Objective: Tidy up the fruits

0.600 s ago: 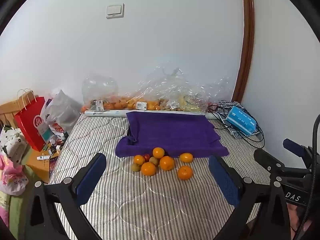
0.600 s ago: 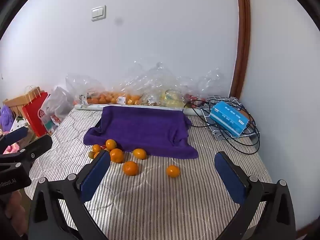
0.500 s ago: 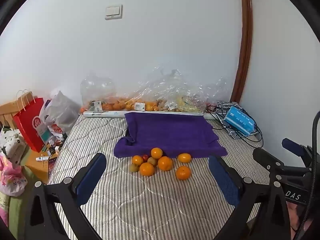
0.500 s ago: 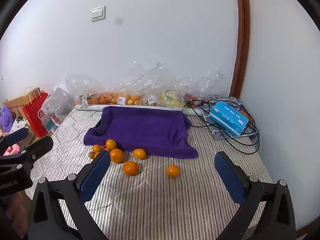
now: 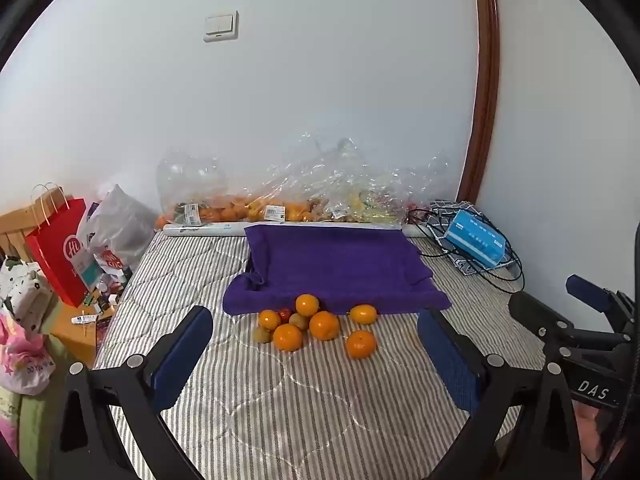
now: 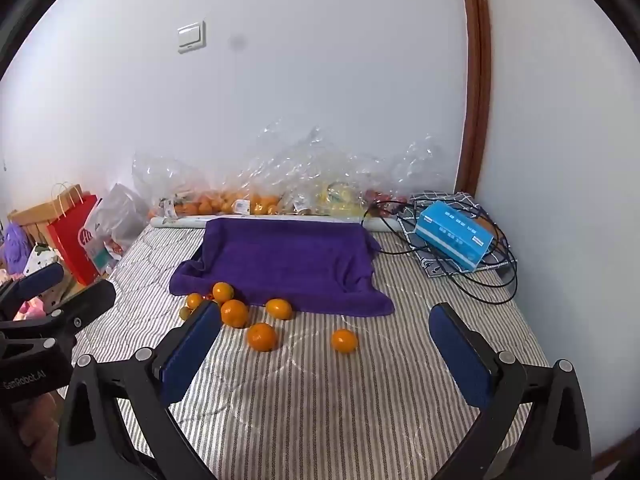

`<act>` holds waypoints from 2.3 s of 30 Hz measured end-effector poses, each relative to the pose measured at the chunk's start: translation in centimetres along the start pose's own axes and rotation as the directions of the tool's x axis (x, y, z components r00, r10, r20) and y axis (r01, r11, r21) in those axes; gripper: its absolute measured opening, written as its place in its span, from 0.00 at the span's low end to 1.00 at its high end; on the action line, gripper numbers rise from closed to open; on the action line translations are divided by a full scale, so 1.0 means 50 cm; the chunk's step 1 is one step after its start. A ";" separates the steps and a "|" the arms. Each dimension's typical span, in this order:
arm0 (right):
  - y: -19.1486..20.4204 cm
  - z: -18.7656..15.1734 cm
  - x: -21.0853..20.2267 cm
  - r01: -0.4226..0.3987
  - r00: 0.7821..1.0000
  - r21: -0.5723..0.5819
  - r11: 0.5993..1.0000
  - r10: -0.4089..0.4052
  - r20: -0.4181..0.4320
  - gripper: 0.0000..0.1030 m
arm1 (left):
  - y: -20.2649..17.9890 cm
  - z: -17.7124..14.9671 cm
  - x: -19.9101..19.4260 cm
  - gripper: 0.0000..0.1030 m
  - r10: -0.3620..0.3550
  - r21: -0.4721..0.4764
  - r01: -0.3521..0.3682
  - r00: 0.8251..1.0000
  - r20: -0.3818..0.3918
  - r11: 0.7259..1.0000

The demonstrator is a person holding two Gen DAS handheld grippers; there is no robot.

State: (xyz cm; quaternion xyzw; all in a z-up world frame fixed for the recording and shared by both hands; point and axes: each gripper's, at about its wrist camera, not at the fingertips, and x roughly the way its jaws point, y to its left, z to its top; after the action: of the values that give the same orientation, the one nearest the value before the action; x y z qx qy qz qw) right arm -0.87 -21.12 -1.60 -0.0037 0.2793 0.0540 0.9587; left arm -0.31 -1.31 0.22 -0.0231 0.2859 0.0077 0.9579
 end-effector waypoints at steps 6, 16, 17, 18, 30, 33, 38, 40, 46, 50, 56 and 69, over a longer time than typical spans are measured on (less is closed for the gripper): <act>-0.002 0.000 0.001 -0.001 1.000 -0.002 1.000 0.001 -0.002 1.00 | 0.001 -0.002 0.001 1.00 -0.006 -0.004 0.006 1.000 -0.003 1.000; 0.003 -0.007 0.003 -0.004 1.000 -0.014 1.000 0.004 -0.003 1.00 | 0.001 -0.006 0.006 1.00 -0.005 -0.018 0.005 1.000 -0.007 1.000; 0.004 -0.007 0.002 -0.003 1.000 -0.015 1.000 0.003 -0.001 1.00 | 0.001 -0.005 0.007 1.00 -0.006 -0.018 0.005 1.000 -0.009 1.000; 0.004 -0.007 0.002 -0.005 1.000 -0.013 1.000 0.005 0.000 1.00 | 0.001 -0.004 0.007 1.00 -0.004 -0.016 0.004 1.000 -0.010 1.000; 0.001 -0.014 -0.008 -0.014 1.000 -0.009 1.000 0.014 0.007 1.00 | -0.003 -0.005 0.002 1.00 0.004 -0.013 -0.004 1.000 -0.009 1.000; 0.001 -0.016 -0.009 -0.025 1.000 -0.001 1.000 0.025 0.007 1.00 | -0.004 -0.006 0.002 1.00 0.010 -0.003 -0.010 1.000 -0.011 1.000; 0.007 -0.016 -0.010 -0.022 1.000 -0.008 1.000 0.022 0.008 1.00 | -0.007 -0.005 0.001 1.00 0.008 -0.002 -0.008 1.000 -0.009 1.000; 0.006 -0.016 -0.011 -0.031 0.999 -0.005 1.000 0.031 0.010 1.00 | -0.006 -0.004 0.000 1.00 0.008 -0.005 -0.008 1.000 -0.005 1.000; 0.009 -0.017 -0.015 -0.032 0.999 -0.012 0.999 0.032 0.014 1.00 | -0.005 -0.005 0.001 1.00 0.010 -0.004 -0.010 1.000 -0.013 1.000; 0.015 -0.017 -0.015 -0.027 1.000 -0.023 0.999 0.027 0.014 1.00 | -0.004 -0.008 -0.002 1.00 0.005 -0.012 -0.005 1.000 -0.010 1.000; 0.019 -0.018 -0.014 -0.033 0.999 -0.030 0.999 0.033 0.011 1.00 | -0.003 -0.008 -0.003 1.00 0.006 -0.016 -0.006 1.000 -0.011 1.000; 0.017 -0.016 -0.015 -0.031 0.999 -0.031 0.999 0.032 0.015 1.00 | 0.013 -0.009 0.001 1.00 0.002 -0.041 -0.003 1.000 -0.020 0.999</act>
State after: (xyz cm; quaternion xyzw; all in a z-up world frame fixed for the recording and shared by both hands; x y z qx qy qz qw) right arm -2.02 -20.38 -1.84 -0.0135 0.2708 0.0735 0.9597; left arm -0.53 -0.68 -0.19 -0.0423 0.2950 0.0146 0.9544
